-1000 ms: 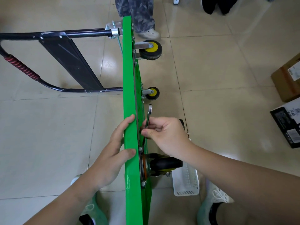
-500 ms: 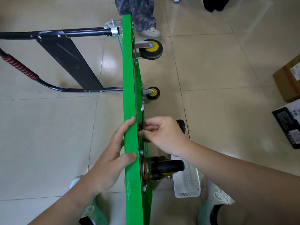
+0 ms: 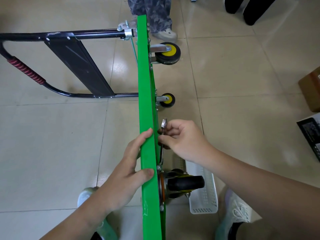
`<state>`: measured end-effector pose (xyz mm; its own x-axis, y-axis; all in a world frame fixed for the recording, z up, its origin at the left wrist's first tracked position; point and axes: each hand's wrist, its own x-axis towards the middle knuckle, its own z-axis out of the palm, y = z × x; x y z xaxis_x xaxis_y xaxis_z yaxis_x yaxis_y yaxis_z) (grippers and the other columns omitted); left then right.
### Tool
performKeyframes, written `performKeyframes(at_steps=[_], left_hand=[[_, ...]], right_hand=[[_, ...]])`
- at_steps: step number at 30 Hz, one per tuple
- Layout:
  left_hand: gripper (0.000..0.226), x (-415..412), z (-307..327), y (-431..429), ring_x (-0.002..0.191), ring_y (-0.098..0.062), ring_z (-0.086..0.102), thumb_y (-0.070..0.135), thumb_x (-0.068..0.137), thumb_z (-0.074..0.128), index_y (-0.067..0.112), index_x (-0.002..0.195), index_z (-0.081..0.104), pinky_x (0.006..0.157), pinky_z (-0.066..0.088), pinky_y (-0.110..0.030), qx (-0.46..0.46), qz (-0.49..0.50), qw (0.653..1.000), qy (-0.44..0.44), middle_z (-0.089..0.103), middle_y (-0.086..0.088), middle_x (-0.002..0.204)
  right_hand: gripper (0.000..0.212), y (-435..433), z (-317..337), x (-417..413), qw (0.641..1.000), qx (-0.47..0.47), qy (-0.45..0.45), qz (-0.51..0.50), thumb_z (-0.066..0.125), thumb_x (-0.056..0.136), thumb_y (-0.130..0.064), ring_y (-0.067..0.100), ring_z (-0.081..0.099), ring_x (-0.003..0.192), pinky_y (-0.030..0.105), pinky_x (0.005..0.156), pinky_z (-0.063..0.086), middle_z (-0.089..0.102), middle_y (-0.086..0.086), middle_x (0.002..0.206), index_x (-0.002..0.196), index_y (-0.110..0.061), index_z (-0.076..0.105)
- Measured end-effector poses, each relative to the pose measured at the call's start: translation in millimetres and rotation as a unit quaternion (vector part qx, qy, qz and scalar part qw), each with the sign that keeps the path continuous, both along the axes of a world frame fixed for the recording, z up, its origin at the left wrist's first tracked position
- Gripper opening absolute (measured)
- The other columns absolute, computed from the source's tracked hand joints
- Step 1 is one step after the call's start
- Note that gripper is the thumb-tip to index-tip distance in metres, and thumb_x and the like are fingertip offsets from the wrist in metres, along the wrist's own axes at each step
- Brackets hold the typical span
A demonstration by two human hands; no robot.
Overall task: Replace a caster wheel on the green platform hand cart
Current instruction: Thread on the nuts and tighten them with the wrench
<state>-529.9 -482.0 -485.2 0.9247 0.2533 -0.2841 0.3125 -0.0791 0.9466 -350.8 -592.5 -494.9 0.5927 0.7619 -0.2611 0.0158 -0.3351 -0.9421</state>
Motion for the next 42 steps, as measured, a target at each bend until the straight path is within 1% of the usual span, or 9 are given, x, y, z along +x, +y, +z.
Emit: performKeyframes(at_steps=[2,6,10,14,17,19,22,28,42], left_hand=[[0.084,-0.4,0.4,1.0,0.135,-0.020,0.049,0.041,0.074,0.062,0.068,0.145,0.027,0.104,0.051,-0.045,-0.004,-0.003,1.000,0.002,0.038,0.009,0.156],[0.083,-0.1,1.9,1.0,0.140,-0.015,0.044,0.043,0.074,0.061,0.068,0.145,0.027,0.103,0.050,-0.034,-0.002,-0.004,1.000,0.004,0.037,0.013,0.157],[0.085,-1.1,1.4,1.3,0.140,-0.015,0.044,0.042,0.073,0.061,0.065,0.147,0.026,0.115,0.040,-0.050,0.009,0.003,1.000,0.011,0.037,0.013,0.157],[0.085,-1.4,3.8,-0.2,0.142,-0.013,0.043,0.040,0.073,0.061,0.065,0.147,0.027,0.117,0.038,-0.050,0.010,0.006,1.000,0.012,0.037,0.015,0.158],[0.085,-1.3,2.9,1.4,0.139,-0.020,0.046,0.041,0.075,0.061,0.065,0.148,0.026,0.115,0.039,-0.056,0.008,0.006,1.000,0.017,0.039,0.010,0.157],[0.085,-2.5,1.6,1.6,0.139,-0.021,0.046,0.040,0.074,0.061,0.064,0.148,0.027,0.115,0.038,-0.057,0.011,0.011,1.000,0.015,0.038,0.010,0.157],[0.086,-3.1,1.0,-0.3,0.141,-0.019,0.044,0.039,0.074,0.062,0.062,0.149,0.028,0.117,0.036,-0.056,0.014,0.011,1.000,0.012,0.038,0.014,0.158],[0.086,-2.0,0.3,0.9,0.139,-0.022,0.046,0.038,0.075,0.061,0.062,0.149,0.027,0.115,0.038,-0.058,0.009,0.007,1.000,0.013,0.038,0.011,0.158],[0.085,-3.5,-0.8,-0.2,0.141,-0.022,0.045,0.038,0.076,0.062,0.062,0.150,0.026,0.116,0.037,-0.058,0.005,0.006,1.000,0.011,0.038,0.009,0.158]], right_hand=[[0.015,-0.9,6.8,4.7,1.000,0.014,0.016,0.010,0.075,0.085,-0.006,0.015,0.074,0.075,0.037,0.077,0.061,0.076,-0.002,0.077,0.082,-0.020,0.070],[0.021,-5.4,16.5,8.5,0.997,0.031,0.059,0.025,0.071,0.088,-0.001,0.014,0.073,0.077,0.032,0.072,0.062,0.075,-0.003,0.075,0.085,-0.022,0.069],[0.024,-8.9,17.5,-4.4,0.996,0.059,0.068,0.024,0.073,0.085,0.002,0.012,0.073,0.079,0.026,0.074,0.060,0.075,-0.004,0.079,0.088,-0.022,0.071],[0.030,-15.2,14.1,-16.3,0.995,0.078,0.063,-0.001,0.071,0.085,0.005,0.011,0.073,0.083,0.027,0.082,0.059,0.075,-0.007,0.080,0.090,-0.024,0.071],[0.032,-8.7,12.8,-16.4,0.996,0.069,0.058,-0.023,0.069,0.088,0.004,0.007,0.073,0.081,0.024,0.078,0.059,0.076,-0.011,0.079,0.090,-0.029,0.071],[0.033,-3.2,13.0,-18.6,0.996,0.064,0.055,-0.016,0.068,0.088,0.004,0.008,0.074,0.084,0.027,0.082,0.060,0.076,-0.010,0.082,0.094,-0.028,0.072],[0.030,-3.6,15.6,-25.7,0.995,0.078,0.055,-0.015,0.068,0.087,0.007,0.013,0.074,0.091,0.035,0.091,0.059,0.076,-0.006,0.091,0.106,-0.015,0.074],[0.037,-6.1,15.0,-20.9,0.993,0.084,0.077,-0.040,0.067,0.089,0.006,0.005,0.074,0.082,0.022,0.079,0.059,0.076,-0.013,0.079,0.086,-0.031,0.071],[0.033,-8.6,18.6,-13.9,0.985,0.142,0.093,-0.011,0.064,0.087,0.013,0.000,0.071,0.075,0.013,0.070,0.055,0.075,-0.014,0.075,0.089,-0.020,0.070]])
